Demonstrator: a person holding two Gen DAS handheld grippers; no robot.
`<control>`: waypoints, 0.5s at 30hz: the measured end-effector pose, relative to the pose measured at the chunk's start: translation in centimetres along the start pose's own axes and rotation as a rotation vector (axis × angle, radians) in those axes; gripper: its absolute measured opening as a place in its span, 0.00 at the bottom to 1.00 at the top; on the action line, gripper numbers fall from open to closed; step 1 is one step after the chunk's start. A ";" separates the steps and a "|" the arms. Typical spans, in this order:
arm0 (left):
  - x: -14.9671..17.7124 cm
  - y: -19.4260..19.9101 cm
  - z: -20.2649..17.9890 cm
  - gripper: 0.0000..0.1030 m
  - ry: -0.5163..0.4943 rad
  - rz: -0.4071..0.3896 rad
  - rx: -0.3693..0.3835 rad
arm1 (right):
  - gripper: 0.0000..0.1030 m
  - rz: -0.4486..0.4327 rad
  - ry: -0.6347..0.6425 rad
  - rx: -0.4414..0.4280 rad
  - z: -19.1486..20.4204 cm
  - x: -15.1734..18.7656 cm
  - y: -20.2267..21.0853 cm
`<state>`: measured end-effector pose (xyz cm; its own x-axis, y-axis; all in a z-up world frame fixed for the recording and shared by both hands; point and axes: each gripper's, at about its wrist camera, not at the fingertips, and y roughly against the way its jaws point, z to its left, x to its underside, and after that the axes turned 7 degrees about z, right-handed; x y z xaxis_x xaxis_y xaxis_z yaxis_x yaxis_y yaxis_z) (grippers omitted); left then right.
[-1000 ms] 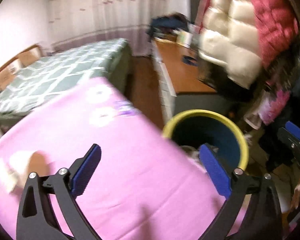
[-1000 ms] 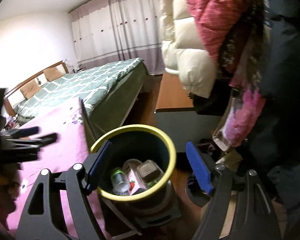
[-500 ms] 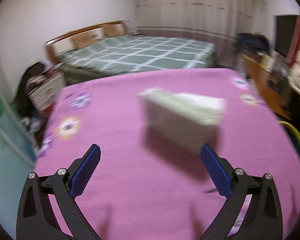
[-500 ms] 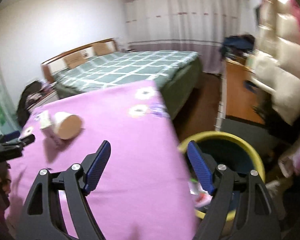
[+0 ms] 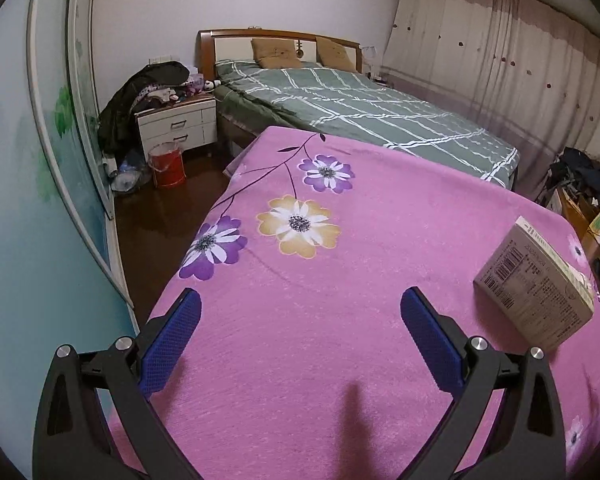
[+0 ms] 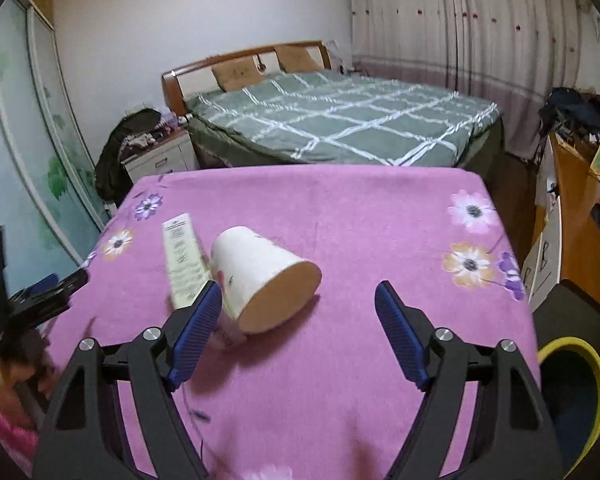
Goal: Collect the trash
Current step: 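Grasp the white paper cup with the right gripper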
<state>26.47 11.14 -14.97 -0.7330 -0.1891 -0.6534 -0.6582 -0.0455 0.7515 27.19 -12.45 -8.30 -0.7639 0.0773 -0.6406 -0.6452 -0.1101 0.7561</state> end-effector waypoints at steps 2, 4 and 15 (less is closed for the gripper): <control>0.0 -0.1 0.0 0.95 -0.004 -0.003 -0.001 | 0.71 0.011 -0.016 -0.010 0.2 -0.8 -1.1; -0.1 -0.3 -0.5 0.95 -0.003 -0.003 -0.005 | 0.71 -0.002 -0.019 0.016 0.2 -1.0 -1.5; 0.0 1.1 -1.7 0.95 0.033 -0.015 -0.015 | 0.71 -0.039 0.133 0.098 3.8 0.6 -2.5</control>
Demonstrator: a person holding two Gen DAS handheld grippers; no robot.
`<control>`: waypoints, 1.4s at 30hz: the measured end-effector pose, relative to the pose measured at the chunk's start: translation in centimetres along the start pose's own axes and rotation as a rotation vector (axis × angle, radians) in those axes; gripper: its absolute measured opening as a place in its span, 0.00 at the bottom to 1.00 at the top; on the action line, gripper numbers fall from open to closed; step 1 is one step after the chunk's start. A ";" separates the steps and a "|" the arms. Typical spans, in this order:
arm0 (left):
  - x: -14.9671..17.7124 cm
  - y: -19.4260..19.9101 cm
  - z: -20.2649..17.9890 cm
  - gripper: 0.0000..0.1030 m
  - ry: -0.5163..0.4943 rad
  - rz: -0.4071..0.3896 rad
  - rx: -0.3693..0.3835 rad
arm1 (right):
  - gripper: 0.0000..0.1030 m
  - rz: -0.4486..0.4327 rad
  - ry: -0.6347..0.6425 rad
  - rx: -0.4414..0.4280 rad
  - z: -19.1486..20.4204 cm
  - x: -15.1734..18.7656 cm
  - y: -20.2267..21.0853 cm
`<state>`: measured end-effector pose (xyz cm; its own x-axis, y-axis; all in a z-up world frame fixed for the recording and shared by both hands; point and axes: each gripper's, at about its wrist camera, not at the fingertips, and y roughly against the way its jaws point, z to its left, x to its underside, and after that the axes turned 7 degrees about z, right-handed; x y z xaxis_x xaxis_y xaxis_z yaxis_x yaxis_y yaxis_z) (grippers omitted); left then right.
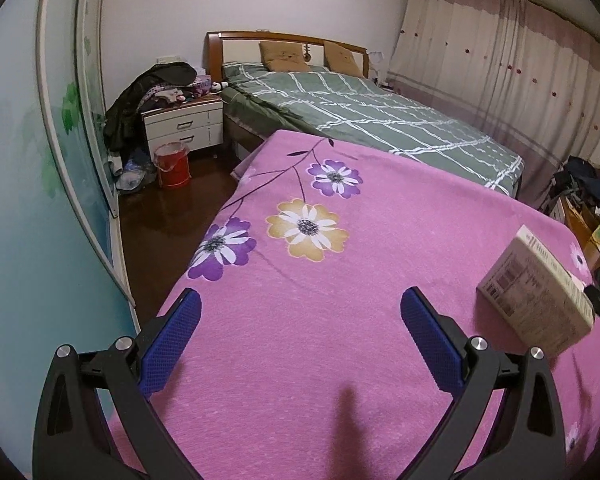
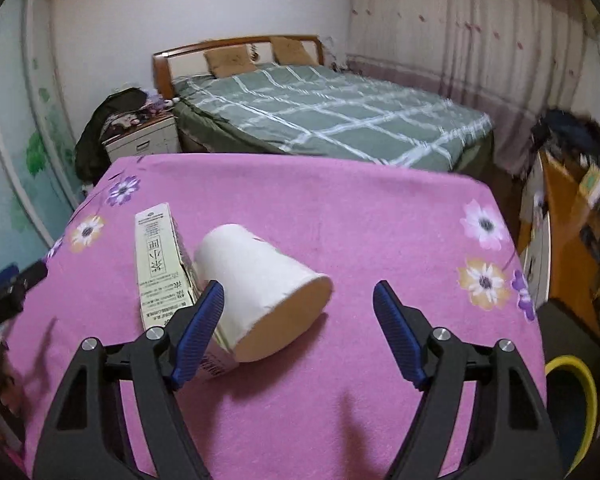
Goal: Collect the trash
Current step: 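Grasp the white paper cup with the right gripper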
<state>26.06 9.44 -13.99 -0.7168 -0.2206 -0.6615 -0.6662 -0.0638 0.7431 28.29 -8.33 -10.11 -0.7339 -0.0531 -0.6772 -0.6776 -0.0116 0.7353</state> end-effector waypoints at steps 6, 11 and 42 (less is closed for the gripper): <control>0.0 0.3 1.0 0.95 0.051 -0.021 -0.033 | 0.70 -0.024 0.017 -0.098 0.0 -0.1 0.1; 0.0 0.0 1.0 0.95 0.055 -0.011 -0.039 | 0.70 0.036 -0.028 -0.105 -1.2 -1.1 -1.4; 0.3 0.1 0.5 0.95 0.037 -0.013 -0.043 | 0.64 0.399 0.246 -0.178 1.6 -5.3 -9.0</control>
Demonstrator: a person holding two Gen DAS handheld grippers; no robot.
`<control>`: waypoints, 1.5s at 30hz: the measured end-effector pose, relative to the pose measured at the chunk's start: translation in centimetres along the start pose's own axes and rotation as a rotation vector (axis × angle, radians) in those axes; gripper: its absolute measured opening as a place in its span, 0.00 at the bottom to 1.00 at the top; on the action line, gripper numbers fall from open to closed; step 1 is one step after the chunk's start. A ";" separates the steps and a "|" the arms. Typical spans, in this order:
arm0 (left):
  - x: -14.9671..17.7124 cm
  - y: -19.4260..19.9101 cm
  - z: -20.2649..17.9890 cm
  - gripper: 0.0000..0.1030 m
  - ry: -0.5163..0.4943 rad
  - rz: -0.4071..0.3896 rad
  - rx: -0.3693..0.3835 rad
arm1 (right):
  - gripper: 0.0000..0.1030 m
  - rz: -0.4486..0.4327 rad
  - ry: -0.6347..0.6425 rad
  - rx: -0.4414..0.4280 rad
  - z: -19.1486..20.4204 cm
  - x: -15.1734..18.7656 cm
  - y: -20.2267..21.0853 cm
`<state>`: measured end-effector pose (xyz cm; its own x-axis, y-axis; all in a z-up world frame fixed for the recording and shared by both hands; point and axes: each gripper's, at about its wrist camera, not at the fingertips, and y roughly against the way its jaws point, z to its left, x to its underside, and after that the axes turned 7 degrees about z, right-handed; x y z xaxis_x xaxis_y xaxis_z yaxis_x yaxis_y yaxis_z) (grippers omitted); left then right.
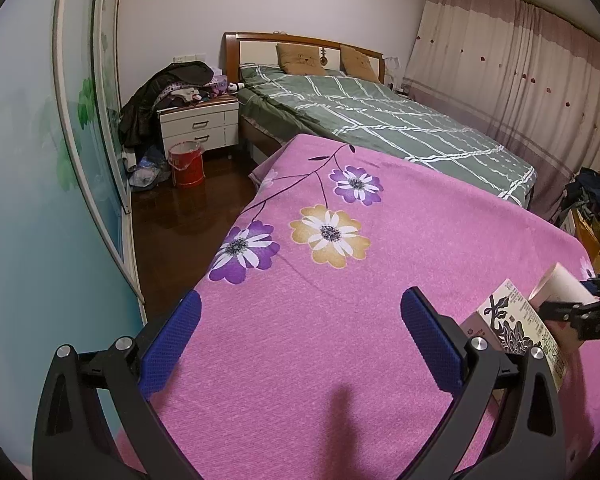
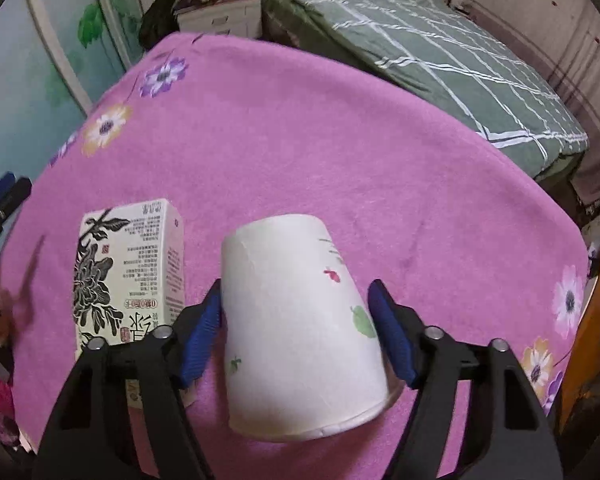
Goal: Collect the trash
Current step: 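Grasp the white paper cup with the right gripper, then carry the paper cup over the yellow bin and open the right gripper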
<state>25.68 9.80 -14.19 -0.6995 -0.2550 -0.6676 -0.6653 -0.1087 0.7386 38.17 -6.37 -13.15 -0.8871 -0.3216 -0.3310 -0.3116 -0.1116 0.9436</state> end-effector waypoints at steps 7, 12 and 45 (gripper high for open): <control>0.1 0.1 -0.2 0.95 -0.003 0.001 -0.002 | 0.64 -0.154 -0.170 -0.065 -2.4 5.2 3.2; 0.1 0.2 -0.3 0.95 -0.004 -0.001 -0.003 | 0.64 -0.232 -0.288 -0.061 -5.0 9.5 6.0; -0.2 0.3 0.0 0.95 0.001 -0.007 -0.012 | 0.75 -0.368 -0.859 0.323 -16.7 29.8 9.8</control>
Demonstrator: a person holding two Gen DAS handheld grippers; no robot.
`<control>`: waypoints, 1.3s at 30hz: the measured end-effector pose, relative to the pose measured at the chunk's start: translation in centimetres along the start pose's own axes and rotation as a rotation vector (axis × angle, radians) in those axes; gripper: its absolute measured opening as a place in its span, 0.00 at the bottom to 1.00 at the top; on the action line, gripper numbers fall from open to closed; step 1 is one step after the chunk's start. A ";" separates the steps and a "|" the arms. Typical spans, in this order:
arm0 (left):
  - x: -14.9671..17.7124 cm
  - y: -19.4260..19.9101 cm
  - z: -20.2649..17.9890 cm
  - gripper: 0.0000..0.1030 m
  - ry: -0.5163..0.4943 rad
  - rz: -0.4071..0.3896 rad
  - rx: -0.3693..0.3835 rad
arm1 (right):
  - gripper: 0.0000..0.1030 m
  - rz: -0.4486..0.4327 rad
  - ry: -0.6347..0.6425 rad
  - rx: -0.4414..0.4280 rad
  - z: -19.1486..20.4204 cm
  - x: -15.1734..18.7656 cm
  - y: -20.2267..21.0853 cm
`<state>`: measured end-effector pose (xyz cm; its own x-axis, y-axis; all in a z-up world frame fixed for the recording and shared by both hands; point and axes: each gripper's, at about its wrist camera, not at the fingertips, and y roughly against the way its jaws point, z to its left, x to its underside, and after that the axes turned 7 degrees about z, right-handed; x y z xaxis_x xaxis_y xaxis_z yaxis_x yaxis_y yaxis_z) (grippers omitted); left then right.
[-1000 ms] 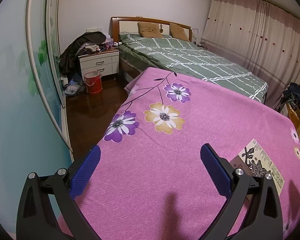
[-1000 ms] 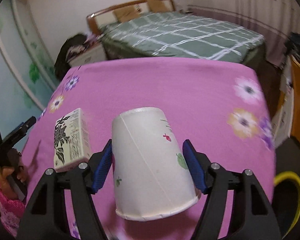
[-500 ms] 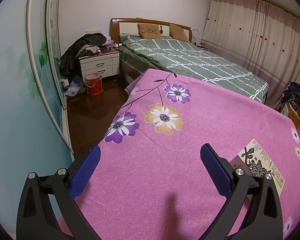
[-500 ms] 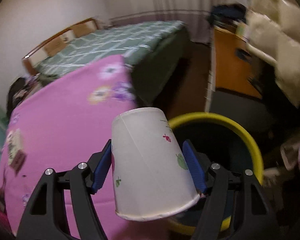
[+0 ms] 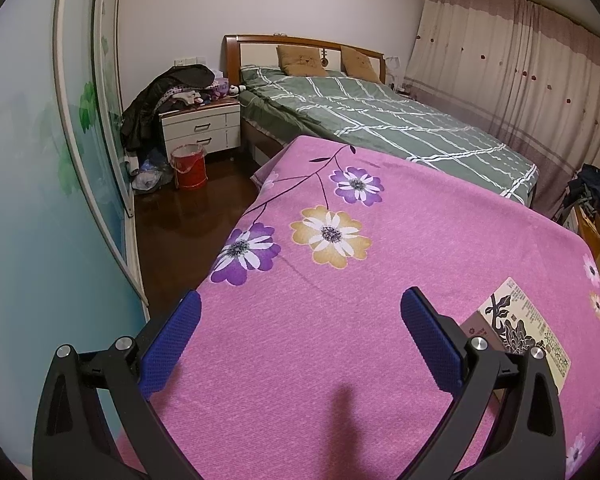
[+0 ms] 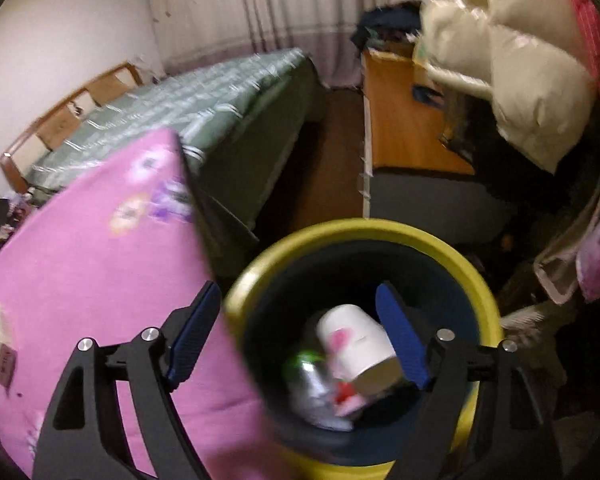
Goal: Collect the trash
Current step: 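Carry the paper cup over the yellow bin and open the right gripper, then grasp the white tea carton with black flower print with the left gripper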
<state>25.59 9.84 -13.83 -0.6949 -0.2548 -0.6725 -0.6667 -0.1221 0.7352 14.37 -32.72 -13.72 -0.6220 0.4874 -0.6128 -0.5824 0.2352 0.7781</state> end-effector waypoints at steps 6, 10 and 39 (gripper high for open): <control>0.3 2.4 -1.5 0.95 0.003 -0.038 0.026 | 0.76 -0.012 0.124 -0.043 4.7 1.4 -0.2; 1.3 4.7 -6.3 0.95 -0.026 -0.018 0.097 | 0.76 -0.010 0.141 -0.034 5.3 1.1 -0.1; 4.4 -1.5 -13.8 0.91 -0.077 0.296 0.046 | 0.76 0.040 0.113 -0.133 6.3 0.6 -0.3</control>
<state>27.19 -4.30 -16.71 -0.8779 -0.1996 -0.4353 -0.4426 -0.0090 0.8967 17.53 -27.20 -13.46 -0.6963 0.3951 -0.5992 -0.6154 0.1009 0.7817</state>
